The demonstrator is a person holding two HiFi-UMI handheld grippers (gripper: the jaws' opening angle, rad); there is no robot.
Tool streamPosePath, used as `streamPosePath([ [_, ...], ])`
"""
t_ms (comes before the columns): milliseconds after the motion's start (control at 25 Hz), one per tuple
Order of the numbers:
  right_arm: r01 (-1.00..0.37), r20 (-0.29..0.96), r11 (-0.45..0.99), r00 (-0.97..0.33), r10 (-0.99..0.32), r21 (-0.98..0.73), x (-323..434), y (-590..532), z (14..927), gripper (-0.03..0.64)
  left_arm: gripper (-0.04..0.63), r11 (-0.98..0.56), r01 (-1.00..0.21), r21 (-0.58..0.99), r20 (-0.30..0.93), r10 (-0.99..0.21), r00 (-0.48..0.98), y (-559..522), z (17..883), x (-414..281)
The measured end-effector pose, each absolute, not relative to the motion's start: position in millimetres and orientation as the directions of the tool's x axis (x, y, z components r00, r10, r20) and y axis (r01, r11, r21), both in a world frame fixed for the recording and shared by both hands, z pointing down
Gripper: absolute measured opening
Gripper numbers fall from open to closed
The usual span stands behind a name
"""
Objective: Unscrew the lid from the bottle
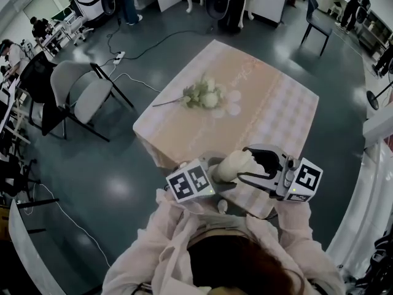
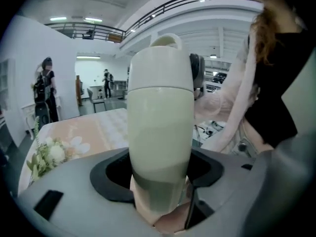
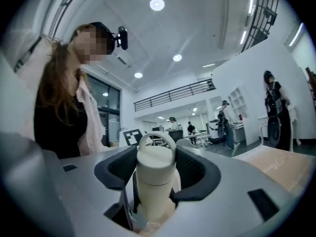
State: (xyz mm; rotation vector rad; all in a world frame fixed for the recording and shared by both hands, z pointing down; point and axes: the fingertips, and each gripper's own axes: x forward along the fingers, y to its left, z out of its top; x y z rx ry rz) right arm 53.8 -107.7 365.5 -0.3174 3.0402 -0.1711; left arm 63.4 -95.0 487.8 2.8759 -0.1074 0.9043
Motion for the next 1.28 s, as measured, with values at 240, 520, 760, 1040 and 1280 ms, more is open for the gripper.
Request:
streamPosePath([
  [240,-0.221,-0.094,0.964,-0.967,-0.235,-0.147,61.1,-112.9,366.6,0.272,0.316,-0.986,-0.121,0.113,0.559,-0.038,0.828,-99.3,487.3,65.1],
  [520,-0.485,-0.050,0.835,-0.857,-0.513,-0.260,55.3,-137.7,374.1,0.355,0.316,-0.924,-0.373,0.079,0.519,-0.282,0.807,-134.0,484.5,65.0],
  [760,-0.245,-0.076,0.962,-0.964,-0.255,-0.117,48.7,-110.1,362.3,0.270,0.316,-0.988,-0.124,0.094,0.518,-0.058,0.854,-99.1,479.6,69.1],
  [1040,-0.092,-0.151,0.991,-0.983,-0.107,-0.098,54.1,-94.2,355.4,0.272,0.316,-0.994,0.008,0.105,0.515,0.061,0.855,-80.1,472.1,68.2],
  [1280,-0.395,-0.091,0.876,-0.897,-0.433,-0.276,56.2,-126.0,366.9,0.393,0.316,-0.949,-0.313,0.043,0.563,-0.236,0.792,-120.1,482.8,60.8],
])
